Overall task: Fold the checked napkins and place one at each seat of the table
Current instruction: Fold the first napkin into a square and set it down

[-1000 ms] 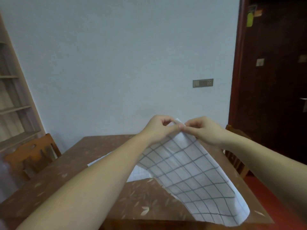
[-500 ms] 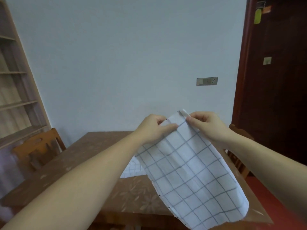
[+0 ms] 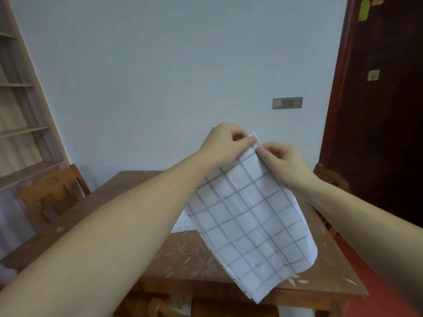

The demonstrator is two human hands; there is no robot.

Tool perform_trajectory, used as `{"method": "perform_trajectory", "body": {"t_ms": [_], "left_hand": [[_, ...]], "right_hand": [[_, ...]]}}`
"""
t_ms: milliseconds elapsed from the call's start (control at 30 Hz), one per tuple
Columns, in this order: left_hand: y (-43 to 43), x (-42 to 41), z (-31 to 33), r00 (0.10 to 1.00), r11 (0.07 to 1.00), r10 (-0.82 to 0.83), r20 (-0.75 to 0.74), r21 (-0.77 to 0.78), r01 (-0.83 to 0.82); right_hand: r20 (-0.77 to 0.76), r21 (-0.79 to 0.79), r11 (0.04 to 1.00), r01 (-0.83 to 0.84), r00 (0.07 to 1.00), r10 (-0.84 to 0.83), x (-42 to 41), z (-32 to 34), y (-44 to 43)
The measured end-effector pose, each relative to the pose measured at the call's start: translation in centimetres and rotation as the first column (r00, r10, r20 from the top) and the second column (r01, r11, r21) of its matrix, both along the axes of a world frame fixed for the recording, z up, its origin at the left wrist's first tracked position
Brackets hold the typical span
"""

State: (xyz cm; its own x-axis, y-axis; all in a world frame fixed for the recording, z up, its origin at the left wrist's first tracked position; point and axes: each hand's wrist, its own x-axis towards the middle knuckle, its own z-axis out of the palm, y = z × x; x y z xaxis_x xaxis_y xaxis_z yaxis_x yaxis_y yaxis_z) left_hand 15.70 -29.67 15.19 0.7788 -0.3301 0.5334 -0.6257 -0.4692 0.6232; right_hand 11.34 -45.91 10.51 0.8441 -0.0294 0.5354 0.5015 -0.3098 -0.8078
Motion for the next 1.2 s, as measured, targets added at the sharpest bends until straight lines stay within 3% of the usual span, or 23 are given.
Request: {"method": "perform_trajectory", "body": {"t_ms": [133, 233, 367, 633, 800, 933, 1033, 1100, 1200], "left_hand": [[0.9, 0.7, 0.2, 0.991, 0.997, 0.083, 0.104, -0.002, -0.083], [2.1, 1.1, 0.6, 0.976, 0.989, 0.13, 0.174, 0.051, -0.14], [2.9, 1.6, 0.9, 0.962, 0.983, 0.183, 0.204, -0.022, -0.182], [3.3, 1.9, 0.7, 0.944, 0.972, 0.23, 0.238, -0.1, -0.212], [3.1, 2.1, 0.8, 0.951, 0.977, 0.208, 0.231, -0.094, -0.191], [2.4, 2.2, 0.3, 0.965, 0.985, 0.168, 0.204, -0.083, -0.154], [1.7, 2.1, -0.3, 0.974, 0.993, 0.115, 0.196, -0.035, -0.111], [1.2, 2.0, -1.0, 0.978, 0.996, 0.081, 0.192, 0.017, -0.086], [0.6, 2.0, -1.9, 0.98, 0.995, 0.051, 0.192, 0.075, -0.066]], "right_hand": [[-0.062, -0.239, 0.971, -0.02, 0.998, 0.006, -0.8, -1.5, -1.9], [-0.168, -0.475, 0.878, -0.064, 0.986, -0.019, -0.9, -4.1, -3.4], [-0.321, -0.662, 0.729, -0.174, 0.945, -0.066, -0.8, -6.7, -4.4], [-0.456, -0.774, 0.581, -0.251, 0.858, -0.237, 0.5, -9.1, -5.4], [-0.52, -0.752, 0.592, -0.291, 0.813, -0.261, 0.8, -10.8, -4.8], [-0.469, -0.81, 0.518, -0.275, 0.834, -0.29, 1.0, -10.0, -4.1], [-0.361, -0.723, 0.675, -0.144, 0.912, -0.193, 1.0, -7.6, -2.9], [-0.273, -0.562, 0.825, -0.063, 0.955, -0.113, 1.0, -5.4, -1.6], [-0.112, -0.363, 0.931, 0.018, 0.992, -0.063, 1.5, -2.4, 0.1]]}}
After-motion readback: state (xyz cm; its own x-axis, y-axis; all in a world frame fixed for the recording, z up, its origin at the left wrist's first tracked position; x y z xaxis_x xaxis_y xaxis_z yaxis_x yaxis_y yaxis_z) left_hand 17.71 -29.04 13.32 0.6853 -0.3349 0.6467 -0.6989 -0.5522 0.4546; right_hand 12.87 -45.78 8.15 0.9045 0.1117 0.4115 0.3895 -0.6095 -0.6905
